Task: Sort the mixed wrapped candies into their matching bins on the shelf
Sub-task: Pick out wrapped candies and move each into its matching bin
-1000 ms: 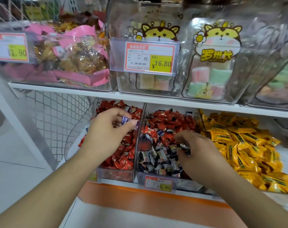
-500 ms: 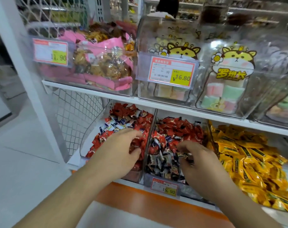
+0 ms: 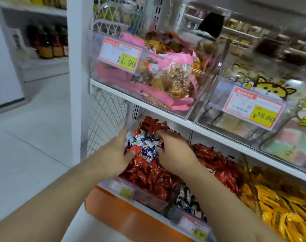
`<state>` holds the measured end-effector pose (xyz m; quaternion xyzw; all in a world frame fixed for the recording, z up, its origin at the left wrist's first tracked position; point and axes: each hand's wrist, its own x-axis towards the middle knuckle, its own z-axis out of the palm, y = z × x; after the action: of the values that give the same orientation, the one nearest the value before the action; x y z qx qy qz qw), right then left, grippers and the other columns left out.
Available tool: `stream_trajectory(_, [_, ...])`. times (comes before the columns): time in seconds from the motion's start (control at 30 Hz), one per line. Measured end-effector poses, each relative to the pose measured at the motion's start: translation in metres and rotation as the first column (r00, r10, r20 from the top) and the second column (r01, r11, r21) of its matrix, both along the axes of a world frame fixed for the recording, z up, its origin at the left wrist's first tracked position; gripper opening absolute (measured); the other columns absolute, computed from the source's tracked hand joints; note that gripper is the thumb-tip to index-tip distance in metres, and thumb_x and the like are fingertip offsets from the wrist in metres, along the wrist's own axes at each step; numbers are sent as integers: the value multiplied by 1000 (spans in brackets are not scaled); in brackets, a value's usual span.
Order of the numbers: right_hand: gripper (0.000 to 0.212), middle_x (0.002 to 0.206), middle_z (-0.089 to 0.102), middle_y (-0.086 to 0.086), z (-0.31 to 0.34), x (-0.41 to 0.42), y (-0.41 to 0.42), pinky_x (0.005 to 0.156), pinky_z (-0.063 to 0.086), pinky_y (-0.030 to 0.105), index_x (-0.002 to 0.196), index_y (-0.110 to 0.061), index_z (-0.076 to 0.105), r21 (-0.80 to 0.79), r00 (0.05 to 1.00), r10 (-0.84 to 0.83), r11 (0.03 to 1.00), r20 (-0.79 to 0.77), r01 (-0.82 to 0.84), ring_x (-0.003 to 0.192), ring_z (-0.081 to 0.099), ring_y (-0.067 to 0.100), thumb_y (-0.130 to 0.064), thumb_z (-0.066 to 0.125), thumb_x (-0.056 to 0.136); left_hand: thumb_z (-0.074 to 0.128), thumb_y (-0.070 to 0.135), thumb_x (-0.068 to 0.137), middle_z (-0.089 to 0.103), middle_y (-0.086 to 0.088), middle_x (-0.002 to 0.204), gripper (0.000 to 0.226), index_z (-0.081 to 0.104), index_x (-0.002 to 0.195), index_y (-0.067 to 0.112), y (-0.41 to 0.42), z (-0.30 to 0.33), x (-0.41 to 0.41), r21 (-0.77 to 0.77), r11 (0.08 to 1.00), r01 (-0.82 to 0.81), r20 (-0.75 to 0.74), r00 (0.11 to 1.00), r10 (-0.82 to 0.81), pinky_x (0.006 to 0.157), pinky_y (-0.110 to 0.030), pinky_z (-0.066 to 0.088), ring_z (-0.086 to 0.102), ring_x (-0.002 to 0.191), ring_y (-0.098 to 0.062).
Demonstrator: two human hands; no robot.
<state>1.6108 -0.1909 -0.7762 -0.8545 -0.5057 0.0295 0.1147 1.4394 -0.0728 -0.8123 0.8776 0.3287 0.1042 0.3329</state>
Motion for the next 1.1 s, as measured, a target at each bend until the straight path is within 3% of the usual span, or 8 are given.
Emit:
stream_trajectory(0.2, [50,145,55,-3,-28,17,49,104,49,32,143,-39,54,-45,994,-24,999,-109,19,126,57,19,-45,66,95,54,46,103,61,-6,131,68,9,154,39,4,-4,-2,-66,998,6,49,999,-2,88,-37,50,62,94,-16])
stream_trajectory(0.4, [22,123,70,-8,-29,18,44,87,52,23,115,-28,75,50,999,-33,998,-15,34,103,65,12,-26,73,93,56,48,102,59,-6,132,70,10,154,34,5,-1,-4,-69,998,15,30,999,-13,93,-45,54,67,105,-24])
stream_trajectory(0.53, [17,98,70,-8,-19,11,36,63,44,19,107,-27,73,80,999,-37,996,34,34,69,57,8,-19,68,93,56,49,102,57,-6,136,77,5,157,34,3,1,-5,-60,998,7,19,1000,-5,94,-46,54,66,104,-22])
stream_trajectory(0.63, [12,88,68,-9,-11,6,25,58,56,27,101,-28,68,184,999,-34,982,-38,41,64,68,7,-18,67,95,56,50,102,59,-9,134,78,5,158,31,3,0,-5,-59,998,5,12,1000,-5,94,-46,54,65,103,-23])
stream_trajectory(0.73, [9,83,68,-11,2,-2,6,51,48,20,102,-30,67,273,997,-37,960,-72,55,59,62,4,-23,69,96,56,50,102,57,-10,137,79,6,159,28,2,-1,-5,-46,999,3,9,1000,-3,95,-44,53,64,108,-24])
stream_trajectory(0.87, [9,80,70,-3,16,-11,-27,47,40,15,98,-31,69,397,922,-48,893,-385,212,50,52,3,-24,72,95,59,46,101,57,-11,134,78,9,159,27,-4,2,-6,-40,999,-16,35,999,18,82,-32,46,57,93,-15])
stream_trajectory(0.93, [9,88,73,1,21,-17,-41,57,49,17,98,-26,71,445,829,-5,842,-559,305,61,66,7,-17,73,95,60,43,101,56,-10,118,79,9,159,25,-7,2,-6,-35,999,-41,20,999,42,71,-32,43,57,85,-14])
stream_trajectory(1.1, [8,92,72,12,32,-26,-83,75,63,33,102,-12,74,486,630,97,729,-771,482,78,76,26,-9,72,95,62,39,98,36,-18,153,85,10,161,17,-21,8,-4,64,990,-129,-7,992,130,102,-44,46,50,131,-35])
